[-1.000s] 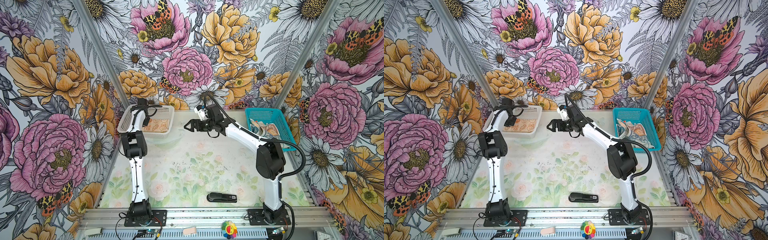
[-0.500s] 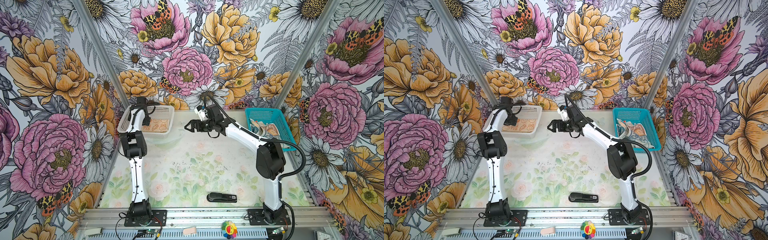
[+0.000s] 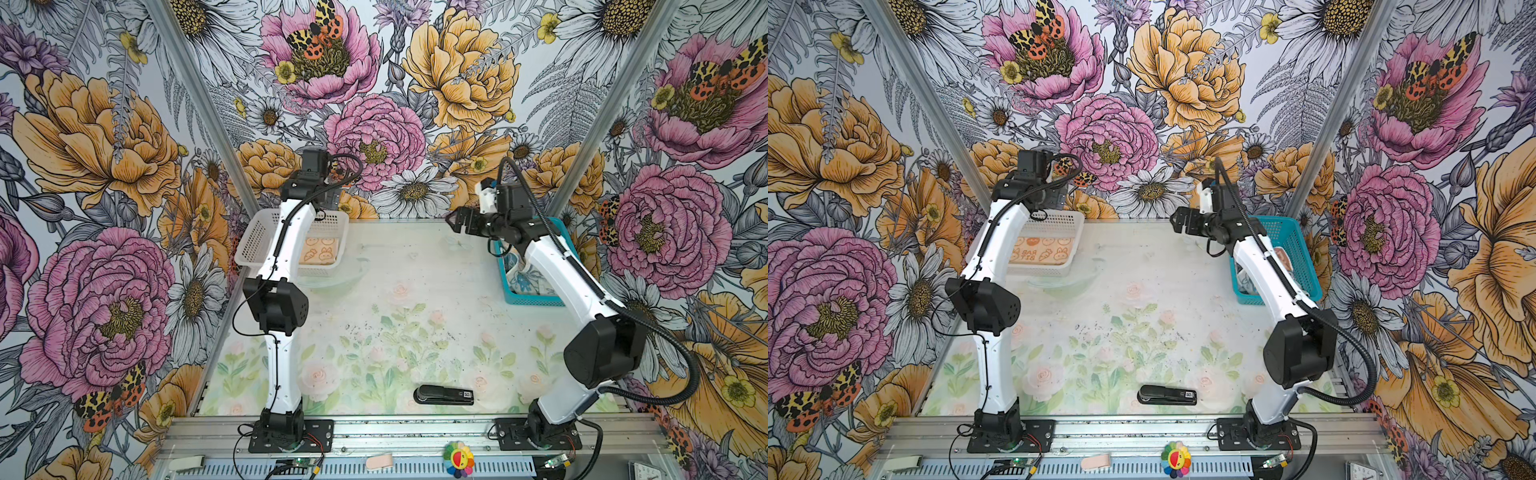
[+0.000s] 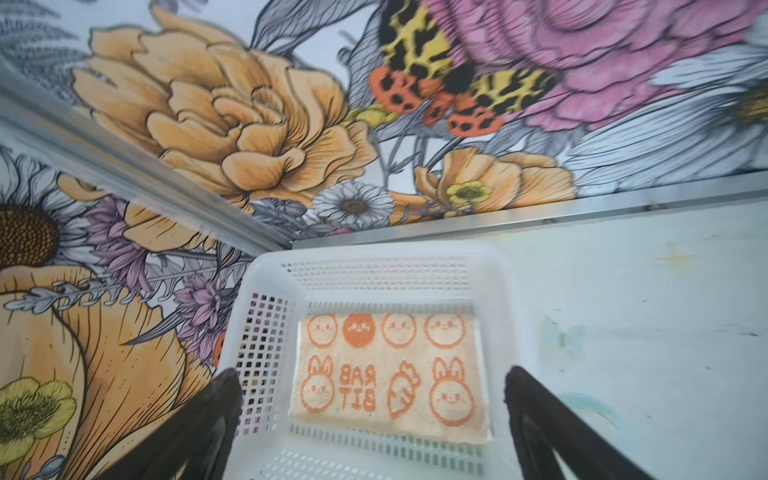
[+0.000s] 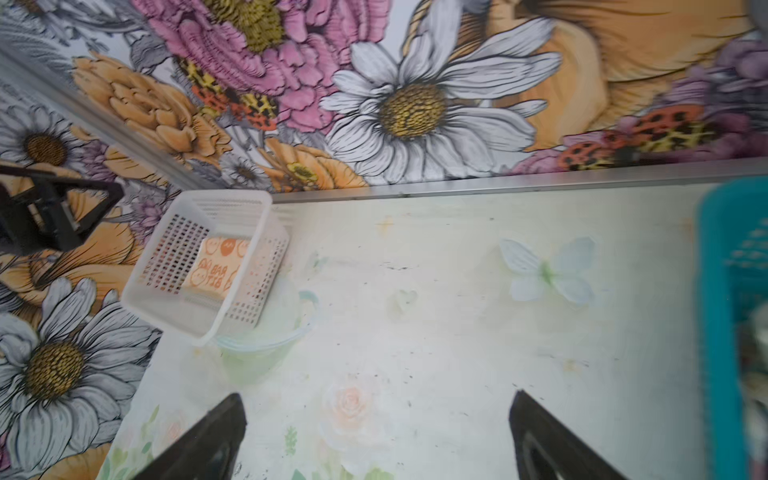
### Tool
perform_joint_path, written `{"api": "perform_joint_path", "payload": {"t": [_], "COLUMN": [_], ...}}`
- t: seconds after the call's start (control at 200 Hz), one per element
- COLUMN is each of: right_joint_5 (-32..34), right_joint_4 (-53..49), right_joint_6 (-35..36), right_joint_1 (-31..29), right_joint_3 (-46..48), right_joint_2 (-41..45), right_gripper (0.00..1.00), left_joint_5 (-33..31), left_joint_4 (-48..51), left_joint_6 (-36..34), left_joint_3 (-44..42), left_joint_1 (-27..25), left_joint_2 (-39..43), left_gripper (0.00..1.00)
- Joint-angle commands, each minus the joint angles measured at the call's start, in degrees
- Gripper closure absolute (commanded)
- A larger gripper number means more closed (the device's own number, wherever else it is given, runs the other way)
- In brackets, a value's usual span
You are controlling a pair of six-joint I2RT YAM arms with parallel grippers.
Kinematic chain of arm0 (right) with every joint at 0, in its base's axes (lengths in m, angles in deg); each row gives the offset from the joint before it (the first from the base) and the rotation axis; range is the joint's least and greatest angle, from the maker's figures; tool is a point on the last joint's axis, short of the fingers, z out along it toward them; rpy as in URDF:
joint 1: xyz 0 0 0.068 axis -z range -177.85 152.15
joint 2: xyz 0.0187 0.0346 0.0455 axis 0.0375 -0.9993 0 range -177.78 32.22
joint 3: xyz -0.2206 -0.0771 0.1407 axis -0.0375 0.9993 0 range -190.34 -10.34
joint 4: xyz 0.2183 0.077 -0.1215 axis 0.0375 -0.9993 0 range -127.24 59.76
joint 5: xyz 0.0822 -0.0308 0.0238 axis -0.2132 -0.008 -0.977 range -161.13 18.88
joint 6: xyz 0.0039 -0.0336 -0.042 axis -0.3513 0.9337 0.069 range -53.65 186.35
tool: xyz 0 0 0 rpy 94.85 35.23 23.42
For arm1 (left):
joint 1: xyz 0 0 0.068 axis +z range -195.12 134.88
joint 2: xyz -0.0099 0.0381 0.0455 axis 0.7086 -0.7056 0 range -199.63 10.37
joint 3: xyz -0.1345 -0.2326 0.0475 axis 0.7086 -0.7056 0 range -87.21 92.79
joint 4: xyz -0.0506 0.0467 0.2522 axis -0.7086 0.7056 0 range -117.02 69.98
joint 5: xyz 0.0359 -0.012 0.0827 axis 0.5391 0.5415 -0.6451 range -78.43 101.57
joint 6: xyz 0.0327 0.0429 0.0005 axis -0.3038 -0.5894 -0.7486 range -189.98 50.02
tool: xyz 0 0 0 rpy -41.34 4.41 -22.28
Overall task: Fold and stack the towels
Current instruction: 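Reach the right gripper into the teal basket and grasp the pink-orange RABBIT towel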
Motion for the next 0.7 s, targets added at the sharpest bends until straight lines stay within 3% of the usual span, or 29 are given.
{"api": "perform_joint_path", "payload": {"t": [0.0, 0.165, 0.305, 0.505, 0.696], "right_joint_5": [5.90, 10.28, 12.87, 15.98, 18.88], "right_joint_4": [-5.83, -7.45, -7.27, -6.53, -5.52], "right_joint_6": [1.46, 0.85, -0.15, -0.13, 0.38], "right_joint_1": [4.52, 13.11, 17.99, 20.81, 21.66], "right_joint_3": [3.47, 9.48, 12.65, 11.89, 8.44], "right_joint_2": [2.93, 5.21, 3.85, -2.84, -10.45], "right_gripper": [0.01, 0.01, 0.01, 0.02, 0.11], "left_joint_5": [-0.94, -2.59, -2.98, -5.50, -4.89], "left_joint_4": [-2.88, -11.64, -13.90, -14.15, -14.11], "left_joint_6": [0.31, -1.72, -2.28, -3.06, -4.18], "left_joint_3": [-4.16, -11.54, -11.93, -8.46, -4.88], "left_joint_1": [-5.91, -15.90, -23.27, -31.51, -36.63], "left_joint_2": [2.48, 5.42, 3.60, -1.72, -6.43], "left_gripper": [0.01, 0.01, 0.01, 0.01, 0.01]}}
